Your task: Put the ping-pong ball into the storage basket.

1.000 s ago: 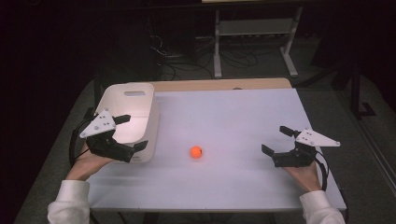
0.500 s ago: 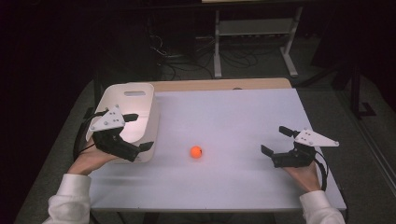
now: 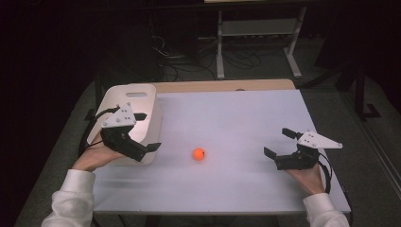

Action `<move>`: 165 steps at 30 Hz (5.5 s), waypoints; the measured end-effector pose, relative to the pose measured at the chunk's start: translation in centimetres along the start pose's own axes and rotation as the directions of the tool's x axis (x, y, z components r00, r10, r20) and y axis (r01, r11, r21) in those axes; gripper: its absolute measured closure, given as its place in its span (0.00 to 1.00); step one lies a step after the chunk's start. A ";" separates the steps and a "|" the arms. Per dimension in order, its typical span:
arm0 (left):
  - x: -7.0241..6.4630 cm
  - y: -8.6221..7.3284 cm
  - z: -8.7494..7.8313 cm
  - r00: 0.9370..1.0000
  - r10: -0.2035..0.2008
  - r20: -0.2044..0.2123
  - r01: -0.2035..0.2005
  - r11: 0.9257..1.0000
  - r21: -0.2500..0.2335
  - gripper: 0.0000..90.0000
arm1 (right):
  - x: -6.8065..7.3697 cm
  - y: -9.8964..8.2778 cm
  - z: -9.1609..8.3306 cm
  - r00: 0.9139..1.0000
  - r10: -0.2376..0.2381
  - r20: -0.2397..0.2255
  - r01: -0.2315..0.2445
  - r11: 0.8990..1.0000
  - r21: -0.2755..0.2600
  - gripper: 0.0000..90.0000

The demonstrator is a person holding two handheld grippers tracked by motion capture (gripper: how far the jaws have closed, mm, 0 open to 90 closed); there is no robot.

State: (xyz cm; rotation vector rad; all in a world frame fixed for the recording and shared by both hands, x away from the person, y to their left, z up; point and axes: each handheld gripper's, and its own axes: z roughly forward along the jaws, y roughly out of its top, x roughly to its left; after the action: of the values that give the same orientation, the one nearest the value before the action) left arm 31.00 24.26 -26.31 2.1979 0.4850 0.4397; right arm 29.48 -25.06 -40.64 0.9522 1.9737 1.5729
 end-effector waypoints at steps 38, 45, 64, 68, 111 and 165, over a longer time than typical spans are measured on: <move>-0.1 2.2 3.8 0.994 0.070 0.090 -0.086 0.977 0.193 0.00 | 0.2 -0.1 0.0 1.000 -0.011 -0.003 0.011 1.000 0.013 0.00; -0.2 2.5 4.6 0.991 0.080 0.106 -0.102 0.970 0.221 0.00 | 0.2 -0.1 0.0 1.000 -0.009 -0.002 0.009 1.000 0.013 0.00; -0.4 3.7 7.4 0.984 0.079 0.157 -0.122 0.949 0.290 0.00 | 0.3 0.0 -0.1 1.000 -0.008 -0.003 0.008 1.000 0.009 0.00; -0.5 4.0 8.0 0.982 0.077 0.171 -0.128 0.942 0.311 0.00 | 0.3 0.0 -0.1 1.000 -0.008 -0.004 0.008 1.000 0.009 0.00; -1.8 3.4 14.2 0.975 0.034 0.218 -0.132 0.883 0.451 0.00 | 0.3 0.1 -0.2 1.000 -0.007 -0.008 0.007 1.000 -0.004 0.00; -3.6 1.0 20.5 0.940 0.083 0.331 -0.259 0.805 0.534 0.00 | 0.2 -0.2 -0.5 1.000 -0.011 -0.008 0.011 1.000 0.012 0.00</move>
State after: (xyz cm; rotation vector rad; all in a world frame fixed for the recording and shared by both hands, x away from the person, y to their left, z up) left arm 37.65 8.57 -38.37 2.8522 0.2689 0.0441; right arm 28.96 -25.26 -40.70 0.9392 1.9926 1.5632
